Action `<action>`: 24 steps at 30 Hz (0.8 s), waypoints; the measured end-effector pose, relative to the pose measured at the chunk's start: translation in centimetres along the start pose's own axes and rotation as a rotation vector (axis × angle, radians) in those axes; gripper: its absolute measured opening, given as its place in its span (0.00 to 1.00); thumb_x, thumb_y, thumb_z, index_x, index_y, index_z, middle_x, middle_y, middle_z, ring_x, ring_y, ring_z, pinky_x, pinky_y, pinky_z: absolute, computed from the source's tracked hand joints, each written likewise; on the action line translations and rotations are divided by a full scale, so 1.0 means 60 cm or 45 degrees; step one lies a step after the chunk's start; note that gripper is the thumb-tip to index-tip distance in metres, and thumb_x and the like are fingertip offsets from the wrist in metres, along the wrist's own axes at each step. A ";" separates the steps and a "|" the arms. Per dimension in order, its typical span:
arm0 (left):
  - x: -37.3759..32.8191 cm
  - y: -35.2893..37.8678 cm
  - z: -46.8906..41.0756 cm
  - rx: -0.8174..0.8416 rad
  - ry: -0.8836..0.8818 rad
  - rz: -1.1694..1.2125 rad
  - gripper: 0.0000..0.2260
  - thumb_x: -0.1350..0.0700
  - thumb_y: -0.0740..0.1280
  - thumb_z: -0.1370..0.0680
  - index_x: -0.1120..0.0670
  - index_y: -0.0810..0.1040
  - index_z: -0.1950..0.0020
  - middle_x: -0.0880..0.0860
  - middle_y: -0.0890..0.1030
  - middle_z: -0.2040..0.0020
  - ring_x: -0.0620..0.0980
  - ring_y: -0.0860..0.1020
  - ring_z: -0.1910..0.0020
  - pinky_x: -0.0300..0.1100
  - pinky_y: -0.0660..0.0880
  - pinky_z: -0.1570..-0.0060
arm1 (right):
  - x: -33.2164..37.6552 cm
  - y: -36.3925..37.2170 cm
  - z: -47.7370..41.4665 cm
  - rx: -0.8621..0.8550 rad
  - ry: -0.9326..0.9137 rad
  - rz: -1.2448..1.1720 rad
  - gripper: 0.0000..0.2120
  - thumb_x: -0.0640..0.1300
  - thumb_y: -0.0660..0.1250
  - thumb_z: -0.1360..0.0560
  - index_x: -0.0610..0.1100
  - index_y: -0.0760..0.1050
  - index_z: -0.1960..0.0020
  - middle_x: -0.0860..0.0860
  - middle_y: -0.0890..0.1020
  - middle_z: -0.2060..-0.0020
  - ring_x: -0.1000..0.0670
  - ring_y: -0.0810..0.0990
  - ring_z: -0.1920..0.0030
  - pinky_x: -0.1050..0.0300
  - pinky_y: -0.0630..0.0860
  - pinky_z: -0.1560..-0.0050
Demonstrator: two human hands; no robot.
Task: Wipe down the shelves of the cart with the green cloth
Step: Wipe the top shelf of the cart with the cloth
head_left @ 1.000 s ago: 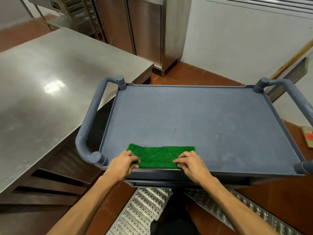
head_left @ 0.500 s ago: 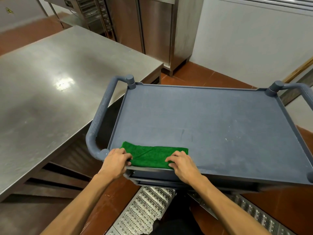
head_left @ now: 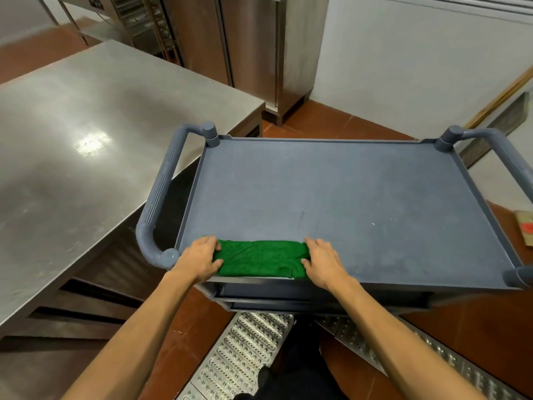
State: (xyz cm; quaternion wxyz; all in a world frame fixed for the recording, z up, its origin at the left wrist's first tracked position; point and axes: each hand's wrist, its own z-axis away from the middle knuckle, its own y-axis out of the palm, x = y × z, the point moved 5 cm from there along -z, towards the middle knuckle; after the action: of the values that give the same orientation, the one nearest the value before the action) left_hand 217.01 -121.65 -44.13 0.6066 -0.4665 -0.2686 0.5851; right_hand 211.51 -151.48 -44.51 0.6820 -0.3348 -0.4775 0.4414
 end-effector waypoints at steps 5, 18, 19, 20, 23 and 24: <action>0.000 0.003 -0.014 0.043 0.037 -0.090 0.37 0.48 0.70 0.23 0.48 0.55 0.19 0.55 0.63 0.21 0.58 0.58 0.21 0.55 0.61 0.26 | -0.005 0.003 0.010 -0.021 -0.036 -0.027 0.18 0.48 0.65 0.22 0.49 0.74 0.33 0.44 0.73 0.44 0.41 0.71 0.39 0.51 0.71 0.41; -0.075 -0.058 -0.058 -0.050 0.288 0.182 0.09 0.59 0.72 0.23 0.49 0.73 0.50 0.50 0.75 0.50 0.56 0.77 0.47 0.46 0.71 0.47 | -0.013 -0.130 0.056 -0.267 -0.163 -0.504 0.13 0.32 0.63 0.27 0.44 0.77 0.47 0.52 0.79 0.52 0.59 0.72 0.59 0.63 0.68 0.54; -0.089 -0.068 -0.060 -0.065 0.284 0.245 0.09 0.59 0.71 0.23 0.50 0.71 0.51 0.50 0.77 0.52 0.56 0.77 0.49 0.46 0.70 0.50 | -0.022 -0.147 0.055 -0.302 -0.153 -0.557 0.13 0.31 0.62 0.28 0.44 0.77 0.49 0.53 0.78 0.54 0.60 0.71 0.62 0.64 0.67 0.55; -0.103 -0.077 -0.063 -0.085 0.266 0.304 0.09 0.59 0.70 0.22 0.50 0.70 0.52 0.51 0.78 0.55 0.56 0.78 0.53 0.46 0.70 0.53 | -0.033 -0.162 0.053 -0.329 -0.126 -0.611 0.14 0.31 0.62 0.29 0.45 0.77 0.51 0.53 0.79 0.55 0.60 0.73 0.61 0.62 0.69 0.56; -0.161 -0.116 -0.075 -0.156 0.249 0.481 0.10 0.59 0.69 0.21 0.48 0.69 0.56 0.52 0.78 0.61 0.53 0.74 0.61 0.45 0.68 0.59 | -0.067 -0.208 0.048 -0.366 -0.038 -0.775 0.14 0.33 0.62 0.29 0.50 0.77 0.53 0.53 0.82 0.57 0.52 0.79 0.58 0.58 0.75 0.55; -0.185 -0.130 -0.081 -0.164 0.252 0.528 0.09 0.59 0.68 0.20 0.49 0.70 0.55 0.52 0.77 0.61 0.51 0.73 0.62 0.45 0.69 0.61 | -0.079 -0.224 0.046 -0.384 -0.018 -0.815 0.13 0.34 0.62 0.28 0.50 0.77 0.53 0.54 0.82 0.58 0.53 0.79 0.59 0.61 0.75 0.56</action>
State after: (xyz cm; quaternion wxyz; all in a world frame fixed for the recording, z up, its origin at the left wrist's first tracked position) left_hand 222.92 -132.61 -36.89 0.4658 -0.6045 -0.1428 0.6302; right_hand 211.99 -160.94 -33.53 0.7252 -0.2621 -0.6228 0.1322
